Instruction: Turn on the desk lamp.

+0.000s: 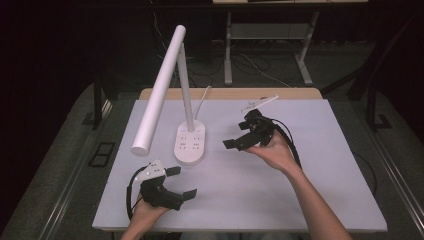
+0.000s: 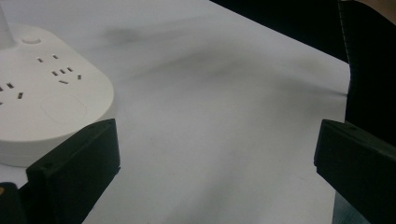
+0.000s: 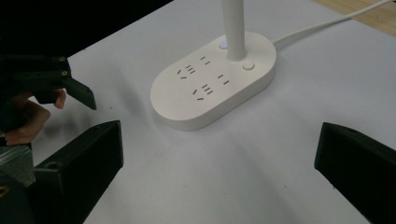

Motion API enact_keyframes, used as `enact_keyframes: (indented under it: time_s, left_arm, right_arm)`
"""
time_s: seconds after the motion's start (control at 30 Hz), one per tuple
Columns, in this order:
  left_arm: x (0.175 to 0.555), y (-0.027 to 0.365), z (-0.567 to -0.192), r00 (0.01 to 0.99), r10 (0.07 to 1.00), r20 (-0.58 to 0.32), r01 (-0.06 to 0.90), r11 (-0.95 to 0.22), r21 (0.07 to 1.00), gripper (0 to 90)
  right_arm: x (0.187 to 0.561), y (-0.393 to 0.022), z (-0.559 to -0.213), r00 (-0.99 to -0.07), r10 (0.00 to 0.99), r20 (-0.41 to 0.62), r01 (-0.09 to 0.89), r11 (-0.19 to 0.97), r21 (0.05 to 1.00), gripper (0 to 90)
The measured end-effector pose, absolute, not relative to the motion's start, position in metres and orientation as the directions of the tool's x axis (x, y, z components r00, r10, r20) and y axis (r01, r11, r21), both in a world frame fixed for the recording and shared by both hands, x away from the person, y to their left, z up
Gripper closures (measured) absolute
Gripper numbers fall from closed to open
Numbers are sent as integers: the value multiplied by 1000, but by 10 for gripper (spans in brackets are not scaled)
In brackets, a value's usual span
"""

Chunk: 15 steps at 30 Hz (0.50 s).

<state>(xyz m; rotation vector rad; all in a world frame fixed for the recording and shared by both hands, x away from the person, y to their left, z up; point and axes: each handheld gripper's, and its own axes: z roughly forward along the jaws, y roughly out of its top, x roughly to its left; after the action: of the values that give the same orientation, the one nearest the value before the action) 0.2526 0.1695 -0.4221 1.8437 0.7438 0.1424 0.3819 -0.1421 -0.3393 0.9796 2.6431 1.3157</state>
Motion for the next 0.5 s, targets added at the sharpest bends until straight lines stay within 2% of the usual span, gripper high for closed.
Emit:
enact_keyframes:
  time_s: [0.5]
  left_arm:
    - [253,170,-422,799,548,-249,422,-215,881,0]
  right_arm:
    - [404,-118,-339,-783,560,272,547,411,729,10]
